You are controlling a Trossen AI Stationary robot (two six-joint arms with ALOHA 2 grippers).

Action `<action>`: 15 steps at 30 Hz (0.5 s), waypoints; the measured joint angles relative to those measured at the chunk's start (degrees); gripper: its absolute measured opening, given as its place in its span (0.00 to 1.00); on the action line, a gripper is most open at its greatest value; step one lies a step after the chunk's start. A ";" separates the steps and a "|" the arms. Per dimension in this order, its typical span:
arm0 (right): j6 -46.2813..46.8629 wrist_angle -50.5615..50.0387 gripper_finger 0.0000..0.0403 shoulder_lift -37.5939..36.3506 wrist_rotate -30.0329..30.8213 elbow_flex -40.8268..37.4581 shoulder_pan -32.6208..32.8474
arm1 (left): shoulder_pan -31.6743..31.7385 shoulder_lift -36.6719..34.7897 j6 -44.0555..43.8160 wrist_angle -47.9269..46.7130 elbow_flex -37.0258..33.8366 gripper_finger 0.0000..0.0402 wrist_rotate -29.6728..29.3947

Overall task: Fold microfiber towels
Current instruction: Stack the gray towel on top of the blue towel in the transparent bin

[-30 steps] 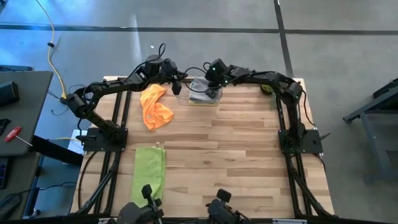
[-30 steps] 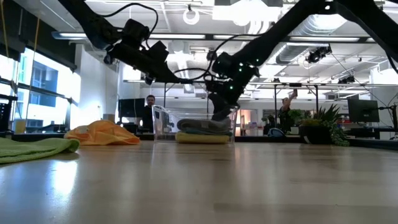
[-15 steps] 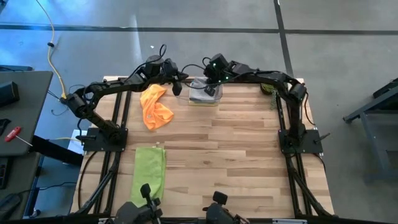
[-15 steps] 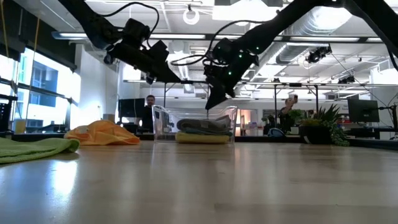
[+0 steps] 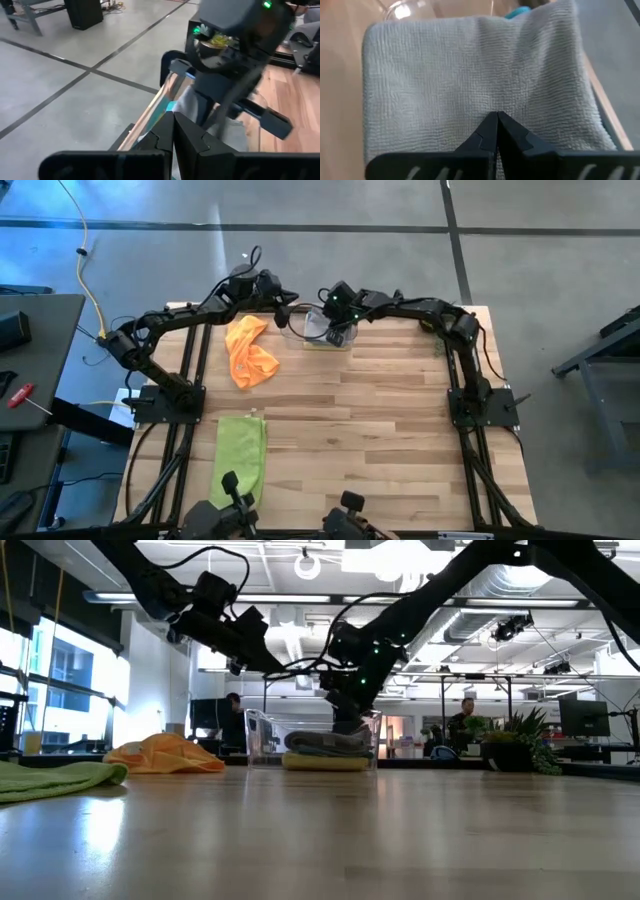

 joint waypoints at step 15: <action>-2.34 0.99 0.00 -1.28 -1.16 0.00 0.40 | -0.01 0.02 1.22 -0.47 0.00 0.00 -0.22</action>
